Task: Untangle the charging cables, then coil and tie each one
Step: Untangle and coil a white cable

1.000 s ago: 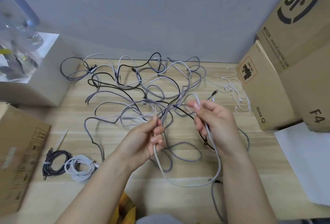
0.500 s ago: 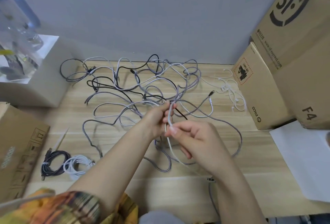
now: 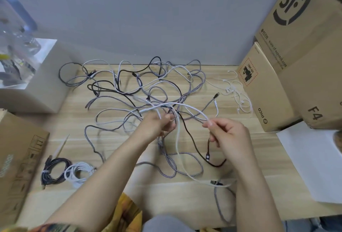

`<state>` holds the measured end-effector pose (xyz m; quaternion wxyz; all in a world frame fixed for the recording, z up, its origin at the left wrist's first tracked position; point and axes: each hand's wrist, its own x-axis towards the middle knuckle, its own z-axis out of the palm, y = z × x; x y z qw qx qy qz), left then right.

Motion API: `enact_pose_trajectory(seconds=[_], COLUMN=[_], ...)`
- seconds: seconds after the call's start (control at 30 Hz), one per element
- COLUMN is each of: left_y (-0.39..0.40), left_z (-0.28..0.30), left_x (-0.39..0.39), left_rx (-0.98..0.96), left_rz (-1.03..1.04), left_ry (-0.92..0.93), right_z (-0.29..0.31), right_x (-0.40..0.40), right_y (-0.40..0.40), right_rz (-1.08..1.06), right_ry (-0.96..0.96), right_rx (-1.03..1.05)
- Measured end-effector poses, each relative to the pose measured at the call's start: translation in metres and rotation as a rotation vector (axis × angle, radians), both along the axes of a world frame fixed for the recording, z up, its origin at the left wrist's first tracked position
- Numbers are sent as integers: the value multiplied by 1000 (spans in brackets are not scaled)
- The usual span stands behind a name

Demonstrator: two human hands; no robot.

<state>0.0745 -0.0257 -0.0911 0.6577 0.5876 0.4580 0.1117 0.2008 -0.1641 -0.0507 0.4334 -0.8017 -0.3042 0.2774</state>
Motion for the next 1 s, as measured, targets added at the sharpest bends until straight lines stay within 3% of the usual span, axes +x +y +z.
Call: enact_pose_trajectory(seconds=[0.13,0.23,0.3,0.4,0.5,0.63,0.8,1.0], left_y=[-13,-21,-25,-28,-33,-38,-41,-42], left_z=[19,28,33,41,47,54,51,49], left_x=[-33,-45,-49,-52,-54,-55,-54,-52], left_rx=[555,628,635,612,654,529,392,138], left_rz=[-358,-426,-399,-441,-592,-649,-404,-380], left_ry=[358,463,443,377,375,199,-96,-361], right_z=[-13,-21,-26,-17,-3,-9,-12,-6], right_x=[23,25,22,8,-8,-16,-24,-28], right_y=[-12,-12,-9,1,11,18,20,18], right_rz=[429,434,354,240,409,576,489,377], right_ry=[-237,-296,-395,-308,-292,-358,-316,-147], right_rx=[-608,-754,-605,-91,241,285,330,434])
